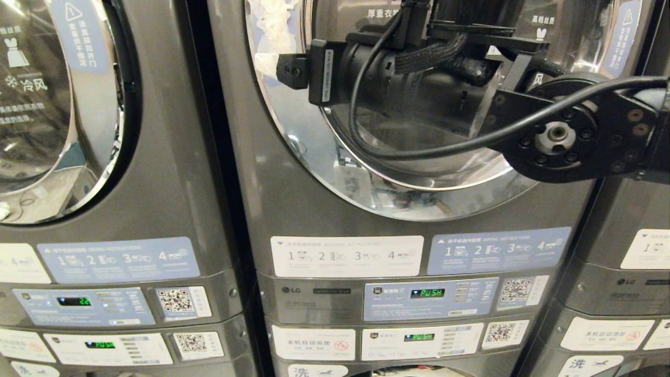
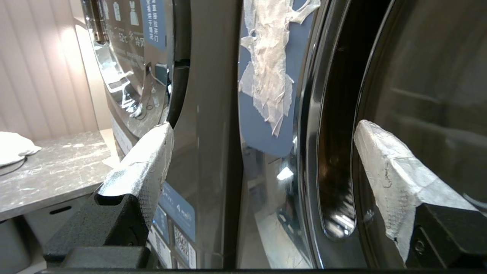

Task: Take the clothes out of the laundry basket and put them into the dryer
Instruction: Open the dryer

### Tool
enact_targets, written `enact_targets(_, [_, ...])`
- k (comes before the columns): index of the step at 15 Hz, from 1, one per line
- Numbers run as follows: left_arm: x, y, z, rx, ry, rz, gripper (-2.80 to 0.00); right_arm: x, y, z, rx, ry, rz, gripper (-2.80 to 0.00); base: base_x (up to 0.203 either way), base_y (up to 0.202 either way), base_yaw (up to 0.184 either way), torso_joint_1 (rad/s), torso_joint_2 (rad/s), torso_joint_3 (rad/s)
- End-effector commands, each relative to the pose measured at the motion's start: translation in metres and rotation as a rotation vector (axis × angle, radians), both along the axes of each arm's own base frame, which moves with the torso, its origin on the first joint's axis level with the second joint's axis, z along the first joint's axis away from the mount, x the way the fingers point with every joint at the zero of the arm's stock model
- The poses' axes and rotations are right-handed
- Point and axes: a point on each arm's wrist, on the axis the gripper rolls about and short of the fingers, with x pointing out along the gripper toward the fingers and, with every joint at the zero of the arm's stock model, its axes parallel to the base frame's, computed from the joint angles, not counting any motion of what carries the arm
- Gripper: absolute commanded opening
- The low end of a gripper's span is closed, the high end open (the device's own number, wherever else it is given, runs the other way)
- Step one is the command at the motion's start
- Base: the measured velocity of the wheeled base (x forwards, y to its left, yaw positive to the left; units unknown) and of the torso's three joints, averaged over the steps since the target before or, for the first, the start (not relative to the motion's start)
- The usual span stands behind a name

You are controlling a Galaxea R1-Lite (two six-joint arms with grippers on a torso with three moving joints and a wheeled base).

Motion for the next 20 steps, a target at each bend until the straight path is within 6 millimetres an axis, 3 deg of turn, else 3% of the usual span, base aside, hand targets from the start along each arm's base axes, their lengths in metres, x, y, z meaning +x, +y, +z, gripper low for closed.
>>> enact_targets(1, [0.0, 0.0, 0.0, 0.0, 0.001, 0.0, -2.8, 0.008, 0.008, -0.006, -0.003, -0.002, 0.003, 0.0, 0.0, 0.0, 0.0, 0.0, 0.0, 0.0])
enact_targets(11, [0.0, 0.0, 0.0, 0.0, 0.001, -0.001, -2.8, -0.001, 0.018, -0.011, -0.022, 0.02, 0.066, 0.0, 0.0, 0.0, 0.0, 0.0, 0.0, 0.0])
enact_targets(15, [0.0, 0.0, 0.0, 0.0, 0.0, 0.0, -2.8, -0.016, 0.023, -0.007, -0.029, 0.024, 0.121, 0.0, 0.0, 0.0, 0.0, 0.0, 0.0, 0.0])
enact_targets(20, [0.0, 0.0, 0.0, 0.0, 0.001, 0.0, -2.8, -0.047, 0.01, -0.006, -0.062, 0.053, 0.163, 0.0, 0.0, 0.0, 0.0, 0.0, 0.0, 0.0])
